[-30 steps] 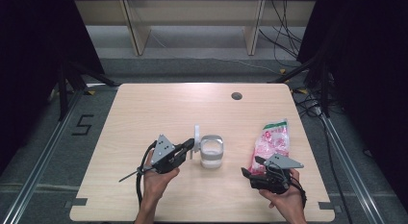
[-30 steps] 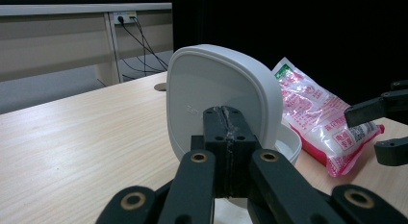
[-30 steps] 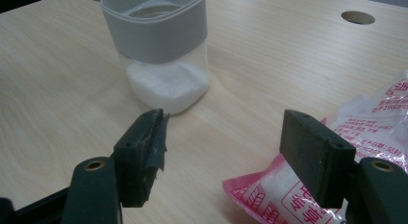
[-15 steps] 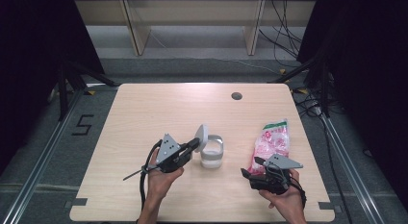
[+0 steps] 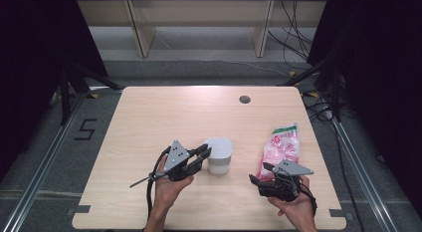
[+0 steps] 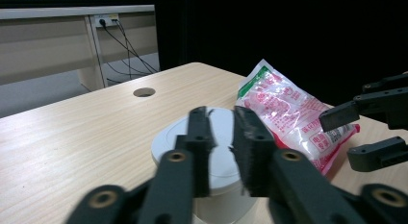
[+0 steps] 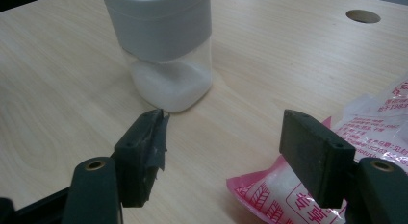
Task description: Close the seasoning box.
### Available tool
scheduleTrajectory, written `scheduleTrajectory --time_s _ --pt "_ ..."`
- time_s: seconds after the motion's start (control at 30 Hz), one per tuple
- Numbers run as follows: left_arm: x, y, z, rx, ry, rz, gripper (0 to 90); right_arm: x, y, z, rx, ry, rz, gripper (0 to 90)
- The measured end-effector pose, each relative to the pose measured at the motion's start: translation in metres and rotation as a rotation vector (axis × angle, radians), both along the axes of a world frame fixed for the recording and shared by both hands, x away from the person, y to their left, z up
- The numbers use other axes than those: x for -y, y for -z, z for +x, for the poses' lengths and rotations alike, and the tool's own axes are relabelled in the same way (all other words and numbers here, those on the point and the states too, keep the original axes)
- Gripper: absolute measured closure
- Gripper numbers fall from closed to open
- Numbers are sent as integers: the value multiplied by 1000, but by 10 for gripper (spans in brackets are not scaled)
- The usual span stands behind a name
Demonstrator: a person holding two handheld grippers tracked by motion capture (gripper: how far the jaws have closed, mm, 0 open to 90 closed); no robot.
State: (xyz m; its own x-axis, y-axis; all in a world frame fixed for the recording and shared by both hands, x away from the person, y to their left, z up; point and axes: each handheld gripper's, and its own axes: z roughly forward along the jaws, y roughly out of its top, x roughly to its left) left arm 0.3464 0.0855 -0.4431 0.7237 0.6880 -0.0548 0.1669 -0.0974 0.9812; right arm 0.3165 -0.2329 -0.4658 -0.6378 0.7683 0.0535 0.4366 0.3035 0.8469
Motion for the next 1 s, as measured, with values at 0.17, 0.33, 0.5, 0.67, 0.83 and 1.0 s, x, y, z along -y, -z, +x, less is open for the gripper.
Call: scheduleTrajectory --time_s 0.17,0.33,0.5,0.67,0.83,1.0 --pt "-5 1 0 -22 -4 -4 573 -1 1 1 4 -13 3 337" --pt "-12 3 -2 -16 -20 -8 441 0 0 0 6 -2 -3 337" --pt "-18 4 -5 -32 -45 1 350 0 0 -1 8 -2 -2 337" --pt "-22 8 -7 -21 -42 11 330 0 0 -1 8 -7 -2 337" --pt "-26 14 -9 -47 -58 36 310 0 -1 -1 -3 -10 5 337" --pt "-32 20 -11 -58 -68 34 305 1 1 1 12 -16 5 337"
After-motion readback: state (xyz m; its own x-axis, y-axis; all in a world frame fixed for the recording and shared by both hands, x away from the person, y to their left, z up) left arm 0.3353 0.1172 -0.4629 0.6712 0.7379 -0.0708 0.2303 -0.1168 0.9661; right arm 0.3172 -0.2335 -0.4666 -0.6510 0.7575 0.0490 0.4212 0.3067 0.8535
